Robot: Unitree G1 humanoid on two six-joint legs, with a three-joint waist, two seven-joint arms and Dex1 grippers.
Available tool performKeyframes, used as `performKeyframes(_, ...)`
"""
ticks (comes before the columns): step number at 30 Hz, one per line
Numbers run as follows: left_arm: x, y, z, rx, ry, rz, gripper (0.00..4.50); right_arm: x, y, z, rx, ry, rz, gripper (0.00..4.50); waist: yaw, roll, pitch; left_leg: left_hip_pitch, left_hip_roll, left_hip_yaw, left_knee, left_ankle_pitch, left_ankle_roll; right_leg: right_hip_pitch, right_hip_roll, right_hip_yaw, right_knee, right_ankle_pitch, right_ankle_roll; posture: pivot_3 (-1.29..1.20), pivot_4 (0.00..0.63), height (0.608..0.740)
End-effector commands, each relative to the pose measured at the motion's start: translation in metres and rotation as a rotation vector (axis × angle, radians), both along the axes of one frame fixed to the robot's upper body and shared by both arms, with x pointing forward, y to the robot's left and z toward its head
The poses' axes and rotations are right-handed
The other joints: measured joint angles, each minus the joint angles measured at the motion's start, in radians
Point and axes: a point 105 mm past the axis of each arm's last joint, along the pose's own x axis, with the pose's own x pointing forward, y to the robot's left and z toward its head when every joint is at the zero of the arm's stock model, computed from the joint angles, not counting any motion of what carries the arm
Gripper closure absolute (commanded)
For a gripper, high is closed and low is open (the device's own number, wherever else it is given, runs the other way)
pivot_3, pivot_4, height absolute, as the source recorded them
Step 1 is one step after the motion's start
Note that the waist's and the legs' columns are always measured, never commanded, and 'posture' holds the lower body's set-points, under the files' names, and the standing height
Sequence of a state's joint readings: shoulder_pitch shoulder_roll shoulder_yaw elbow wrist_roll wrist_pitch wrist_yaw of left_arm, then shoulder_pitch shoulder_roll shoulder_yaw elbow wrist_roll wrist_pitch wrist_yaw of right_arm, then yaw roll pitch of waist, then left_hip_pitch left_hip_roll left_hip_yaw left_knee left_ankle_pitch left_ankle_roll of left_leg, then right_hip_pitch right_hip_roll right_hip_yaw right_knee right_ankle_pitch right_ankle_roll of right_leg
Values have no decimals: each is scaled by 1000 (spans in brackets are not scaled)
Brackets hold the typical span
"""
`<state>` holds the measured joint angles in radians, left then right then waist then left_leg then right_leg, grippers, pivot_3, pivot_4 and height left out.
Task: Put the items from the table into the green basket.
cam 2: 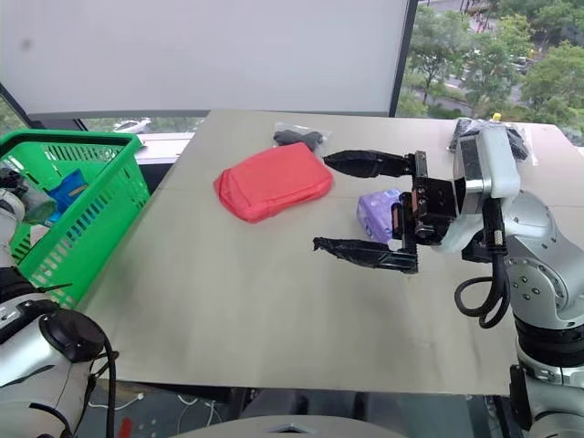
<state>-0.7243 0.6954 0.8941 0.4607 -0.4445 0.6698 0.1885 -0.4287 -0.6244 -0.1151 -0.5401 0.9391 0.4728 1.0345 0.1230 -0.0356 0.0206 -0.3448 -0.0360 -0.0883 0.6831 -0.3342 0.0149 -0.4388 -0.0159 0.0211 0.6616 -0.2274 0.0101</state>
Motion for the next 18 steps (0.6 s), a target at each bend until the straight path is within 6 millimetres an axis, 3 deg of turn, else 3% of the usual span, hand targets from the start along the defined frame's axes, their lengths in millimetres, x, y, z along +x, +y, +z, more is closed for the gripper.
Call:
performKeyframes(1,-2,-1,34,57,-108,21,51,-2,-4,4,-1,-36,-28,0,0,0,-1,0,0,0,0,0,0,0,0,0,0,0,0,164,0,740)
performKeyframes(3,5,-13,42,106,-119,-35,51,-2,-5,4,-2,-32,-38,0,-1,1,-2,0,0,0,0,0,0,0,0,0,0,0,0,164,0,740)
performKeyframes(4,16,-32,50,127,-151,-139,51,-2,-6,3,-3,-29,-48,0,-1,0,-2,0,0,0,0,0,0,0,0,0,0,0,0,161,0,740)
performKeyframes(6,42,-91,63,155,-193,-421,51,-1,-9,1,-11,-23,-75,0,10,-2,-4,0,0,0,0,0,0,0,0,0,0,0,0,157,0,740)
performKeyframes(8,57,-163,64,168,-190,-757,51,-1,-14,-1,-24,-11,-113,0,18,-2,-4,-2,-1,-3,1,0,0,1,-2,-3,0,0,0,147,0,740)
performKeyframes(9,58,-216,56,174,-139,-1006,51,0,-18,-5,-46,-7,-149,0,22,-2,-5,-2,-1,-3,1,0,0,1,-2,-3,0,0,0,124,0,740)
performKeyframes(10,53,-250,47,174,-93,-1171,51,1,-21,-8,-62,-4,-173,0,25,-2,-5,-2,-1,-2,1,0,0,1,-2,-3,0,0,0,124,0,740)
performKeyframes(11,48,-268,42,173,-60,-1266,51,1,-22,-9,-73,-2,-188,0,22,-1,-6,-2,-2,-2,1,0,0,1,-3,-3,0,0,0,124,0,740)
performKeyframes(14,40,-327,-3,45,152,-1529,51,-2,-37,-24,-167,22,-283,0,-6,3,-8,-1,-2,0,1,0,1,1,-1,0,0,0,0,34,0,740)
performKeyframes(18,39,-379,-22,0,225,-1709,51,-2,-58,-39,-266,73,-421,0,-60,7,-9,0,1,4,1,0,1,1,1,3,0,0,0,-22,0,740)
